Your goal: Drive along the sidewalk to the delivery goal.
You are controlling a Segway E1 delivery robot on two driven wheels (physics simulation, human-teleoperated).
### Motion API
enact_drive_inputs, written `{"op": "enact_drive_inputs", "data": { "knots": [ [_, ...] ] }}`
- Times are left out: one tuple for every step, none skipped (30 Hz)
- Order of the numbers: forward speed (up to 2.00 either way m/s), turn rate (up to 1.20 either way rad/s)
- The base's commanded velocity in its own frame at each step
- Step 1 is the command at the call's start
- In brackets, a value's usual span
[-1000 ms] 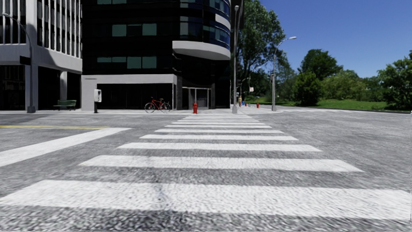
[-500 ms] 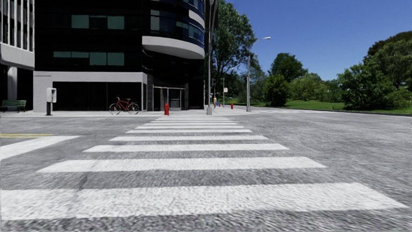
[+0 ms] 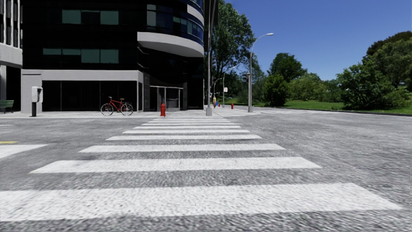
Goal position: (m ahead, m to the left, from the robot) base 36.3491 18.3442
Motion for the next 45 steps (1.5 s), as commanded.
{"op": "enact_drive_inputs", "data": {
  "knots": [
    [2.0,0.14],
    [2.0,0.27],
    [2.0,0.32],
    [2.0,0.32],
    [2.0,0.33],
    [2.0,0.34],
    [2.0,0.34],
    [2.0,0.22],
    [2.0,0.06],
    [2.0,0.06],
    [2.0,0.0],
    [2.0,0.0],
    [2.0,0.0],
    [2.0,0.0],
    [2.0,0.0],
    [2.0,0.0],
    [2.0,0.0],
    [2.0,0.0],
    [2.0,0.0],
    [2.0,0.0],
    [2.0,0.0],
    [2.0,0.0],
    [2.0,0.0],
    [2.0,0.0],
    [2.0,0.0],
    [2.0,0.0],
    [2.0,0.0],
    [2.0,0.0],
    [2.0,0.0],
    [2.0,0.02],
    [2.0,0.05],
    [2.0,0.06],
    [2.0,0.06],
    [2.0,0.08],
    [2.0,0.08],
    [2.0,0.08],
    [2.0,0.08],
    [2.0,0.09],
    [2.0,0.3],
    [2.0,0.46],
    [2.0,0.46],
    [2.0,0.51],
    [2.0,0.39],
    [2.0,0.39],
    [2.0,0.09]
  ]
}}
